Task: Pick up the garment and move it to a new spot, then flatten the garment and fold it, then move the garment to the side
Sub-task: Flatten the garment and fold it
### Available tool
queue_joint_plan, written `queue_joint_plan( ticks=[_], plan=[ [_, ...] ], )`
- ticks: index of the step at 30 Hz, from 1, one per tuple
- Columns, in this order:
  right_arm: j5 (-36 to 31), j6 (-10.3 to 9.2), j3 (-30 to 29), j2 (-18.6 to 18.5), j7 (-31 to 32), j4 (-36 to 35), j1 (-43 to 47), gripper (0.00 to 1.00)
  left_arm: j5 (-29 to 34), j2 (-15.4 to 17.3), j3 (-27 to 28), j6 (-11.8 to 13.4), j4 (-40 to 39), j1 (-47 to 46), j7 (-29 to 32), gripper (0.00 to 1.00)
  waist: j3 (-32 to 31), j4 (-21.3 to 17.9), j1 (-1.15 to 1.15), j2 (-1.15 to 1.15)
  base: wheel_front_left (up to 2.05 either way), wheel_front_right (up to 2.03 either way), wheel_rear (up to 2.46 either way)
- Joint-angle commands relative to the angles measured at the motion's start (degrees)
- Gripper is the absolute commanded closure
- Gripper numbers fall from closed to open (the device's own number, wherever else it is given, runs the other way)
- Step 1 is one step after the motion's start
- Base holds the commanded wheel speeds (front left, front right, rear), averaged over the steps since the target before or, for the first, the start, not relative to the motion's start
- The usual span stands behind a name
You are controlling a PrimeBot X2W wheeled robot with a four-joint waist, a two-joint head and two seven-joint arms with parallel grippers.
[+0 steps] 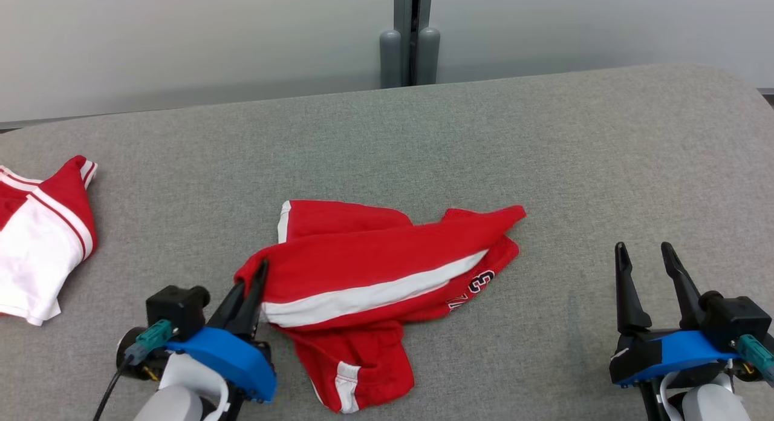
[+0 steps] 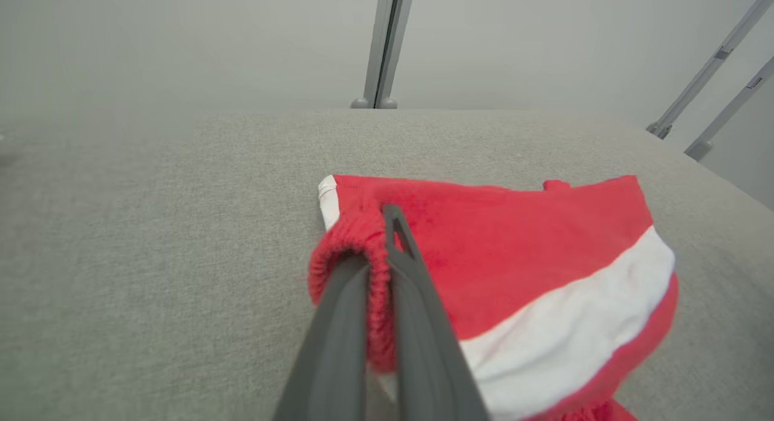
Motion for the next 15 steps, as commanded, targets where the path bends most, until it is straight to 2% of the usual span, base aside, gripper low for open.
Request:
queue_joint_plan(
  ticks=[1,6,12,13,14,15],
  plan=[
    [-0.1,0.01,-0.2,0.0,-0.2,0.3,-0.2,0.00,-0.4,0.6,0.7,0.3,0.3,0.8,0.0,1.00,0.0,0.1,0.00,0.00,0.00,0.00,0.00],
    [-0.2,0.01,0.2,0.0,-0.2,1.1,0.0,0.00,-3.9,0.3,2.5,0.0,2.9,2.9,0.3,1.00,-0.7,0.9,0.00,0.00,0.00,0.00,0.00],
    [0.2,0.01,2.0,0.0,-0.2,2.7,-0.6,0.00,-4.2,-1.1,1.7,-0.2,8.5,2.6,-0.9,1.00,-1.9,1.4,0.00,0.00,0.00,0.00,0.00],
    [0.0,0.01,2.2,0.0,-0.2,3.1,-0.6,0.00,-4.2,-1.4,1.7,-0.3,9.1,2.4,-1.4,0.94,-2.0,1.4,0.00,0.00,0.00,0.00,0.00],
    [-0.2,0.01,2.5,0.0,-0.2,3.6,-0.6,0.00,-3.9,-1.7,1.6,-0.3,9.6,2.1,-2.1,0.76,-2.2,1.5,0.00,0.00,0.00,0.00,0.00],
    [-0.4,0.01,2.7,0.0,-0.1,4.1,-0.7,0.00,-3.7,-2.1,1.4,-0.2,10.0,2.0,-2.8,0.53,-2.3,1.6,0.00,0.00,0.00,0.00,0.00]
  ],
)
